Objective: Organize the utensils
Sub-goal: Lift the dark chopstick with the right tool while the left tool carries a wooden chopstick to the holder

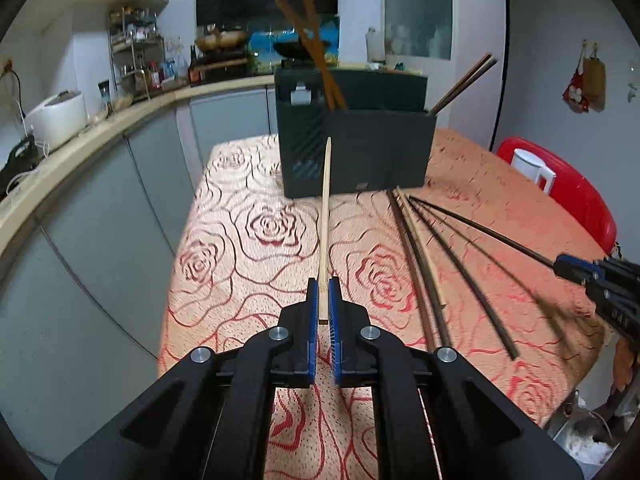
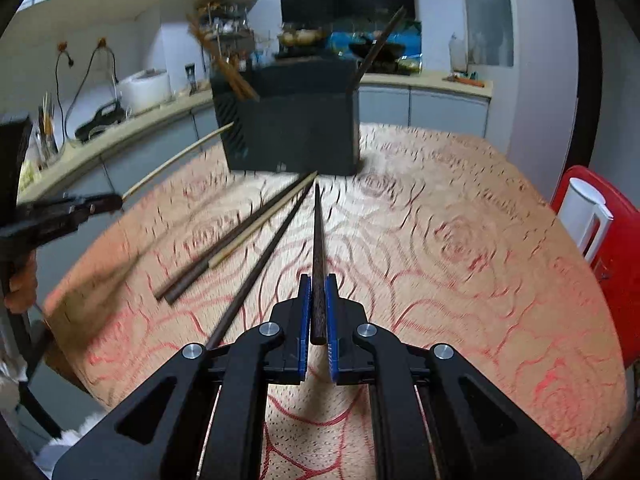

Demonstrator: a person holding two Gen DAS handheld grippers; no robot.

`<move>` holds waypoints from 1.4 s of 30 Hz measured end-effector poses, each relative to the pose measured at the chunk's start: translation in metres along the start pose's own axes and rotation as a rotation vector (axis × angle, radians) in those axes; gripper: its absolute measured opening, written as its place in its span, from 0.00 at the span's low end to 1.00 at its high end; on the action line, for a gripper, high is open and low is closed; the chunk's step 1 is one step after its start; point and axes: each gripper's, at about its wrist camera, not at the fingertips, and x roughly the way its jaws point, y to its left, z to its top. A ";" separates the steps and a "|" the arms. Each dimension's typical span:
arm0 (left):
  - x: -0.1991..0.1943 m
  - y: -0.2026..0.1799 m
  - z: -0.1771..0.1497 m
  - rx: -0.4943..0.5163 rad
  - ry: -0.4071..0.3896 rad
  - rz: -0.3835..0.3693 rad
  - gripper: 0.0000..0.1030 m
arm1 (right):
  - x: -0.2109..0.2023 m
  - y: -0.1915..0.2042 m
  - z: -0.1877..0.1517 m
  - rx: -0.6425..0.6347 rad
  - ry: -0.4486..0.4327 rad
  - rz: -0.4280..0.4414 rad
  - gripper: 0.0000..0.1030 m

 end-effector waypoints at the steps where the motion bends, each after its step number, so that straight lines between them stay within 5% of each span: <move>1: -0.005 -0.002 0.002 0.006 -0.002 -0.001 0.05 | -0.005 -0.003 0.004 0.012 -0.013 0.005 0.08; 16: -0.020 -0.012 0.009 0.052 0.061 0.023 0.05 | -0.041 -0.029 0.038 0.073 -0.124 0.020 0.08; 24: -0.026 -0.009 0.025 0.027 0.012 0.014 0.05 | -0.042 -0.024 0.059 0.051 -0.155 0.030 0.08; 42: -0.025 -0.004 0.136 0.081 0.030 -0.045 0.05 | -0.034 -0.025 0.214 -0.001 -0.198 0.107 0.08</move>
